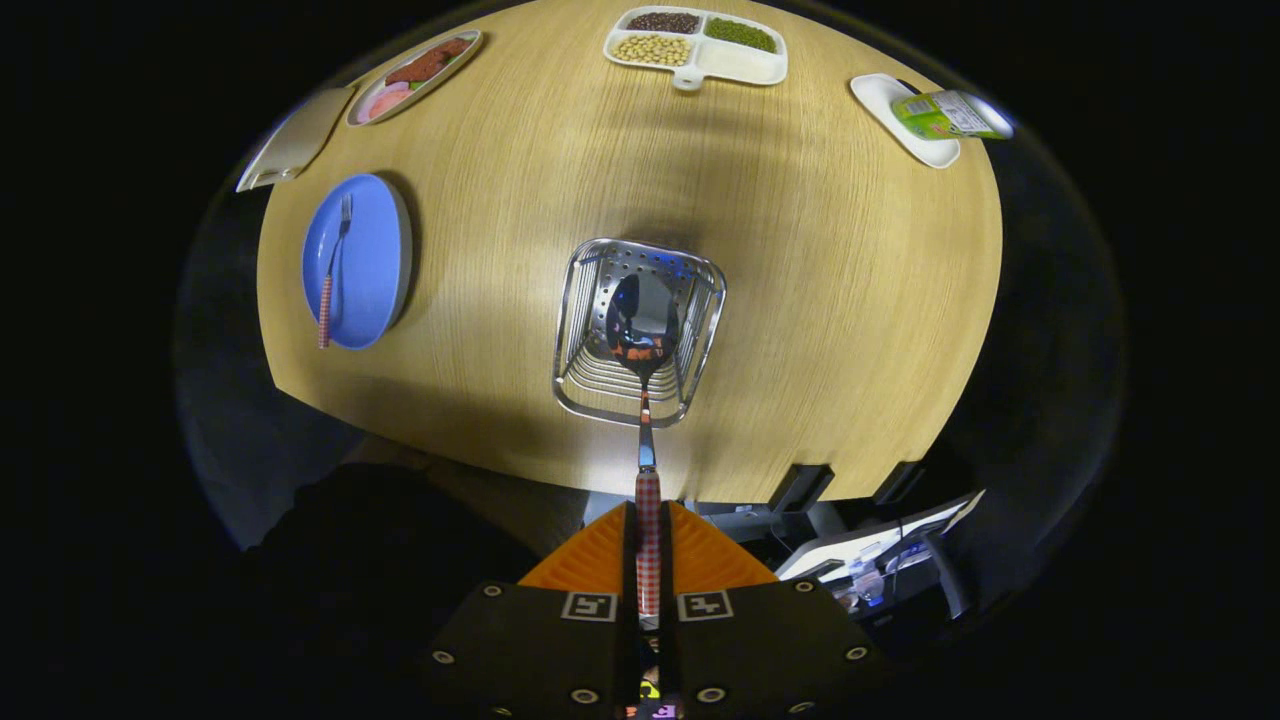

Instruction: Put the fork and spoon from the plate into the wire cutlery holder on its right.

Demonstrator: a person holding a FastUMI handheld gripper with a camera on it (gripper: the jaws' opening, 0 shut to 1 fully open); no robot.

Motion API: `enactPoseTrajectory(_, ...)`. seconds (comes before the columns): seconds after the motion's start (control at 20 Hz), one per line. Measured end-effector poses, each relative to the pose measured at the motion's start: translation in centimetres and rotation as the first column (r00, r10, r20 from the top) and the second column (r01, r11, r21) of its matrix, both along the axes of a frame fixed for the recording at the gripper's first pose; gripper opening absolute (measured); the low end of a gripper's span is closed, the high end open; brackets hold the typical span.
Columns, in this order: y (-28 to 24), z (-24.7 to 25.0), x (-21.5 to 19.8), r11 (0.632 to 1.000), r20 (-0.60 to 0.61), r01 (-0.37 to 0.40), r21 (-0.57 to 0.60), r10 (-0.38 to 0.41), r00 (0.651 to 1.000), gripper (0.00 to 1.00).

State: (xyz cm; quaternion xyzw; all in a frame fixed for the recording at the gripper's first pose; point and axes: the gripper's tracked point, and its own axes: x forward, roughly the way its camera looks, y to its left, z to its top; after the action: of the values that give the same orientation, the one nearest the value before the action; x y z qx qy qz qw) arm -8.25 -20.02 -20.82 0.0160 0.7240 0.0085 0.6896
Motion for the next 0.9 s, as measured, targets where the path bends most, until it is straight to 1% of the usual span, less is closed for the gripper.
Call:
enactPoseTrajectory(0.05,-0.1,0.3,0.3,1.0,-0.022,-0.025,0.001,0.025,0.999,0.08)
enactPoseTrajectory(0.15,-0.2,0.4,1.1,0.999,-0.061,-0.052,0.001,0.052,0.997,0.07)
enactPoseTrajectory(0.25,-0.1,-0.2,1.0,0.999,-0.123,-0.034,0.007,0.035,0.992,0.07)
enactPoseTrajectory(0.35,-0.8,-0.6,1.4,0.998,-0.151,-0.062,-0.006,0.061,0.987,0.08)
enactPoseTrajectory(0.45,-0.2,-0.7,2.2,0.999,-0.145,-0.05,0.014,0.051,0.988,0.09)
enactPoseTrajectory(0.5,0.6,-0.7,2.4,0.998,-0.155,-0.016,0.055,0.025,0.988,0.12)
enactPoseTrajectory(0.55,1.4,-0.4,2.7,0.996,-0.144,0.012,0.085,0.001,0.99,0.16)
enactPoseTrajectory(0.6,1.2,-0.5,3.2,0.996,-0.118,-0.01,0.086,0.02,0.993,0.24)
enactPoseTrajectory(0.65,1.2,-0.1,4.0,0.995,-0.098,-0.011,0.096,0.02,0.995,0.25)
enactPoseTrajectory(0.7,1.7,0.2,4.4,0.994,-0.08,0.006,0.112,0.003,0.997,0.26)
enactPoseTrajectory(0.8,1.9,0.1,4.7,0.993,-0.013,0.018,0.118,-0.017,1.0,0.38)
enactPoseTrajectory(0.9,2.5,0.5,5.0,0.991,0.049,0.016,0.133,-0.023,0.999,0.52)
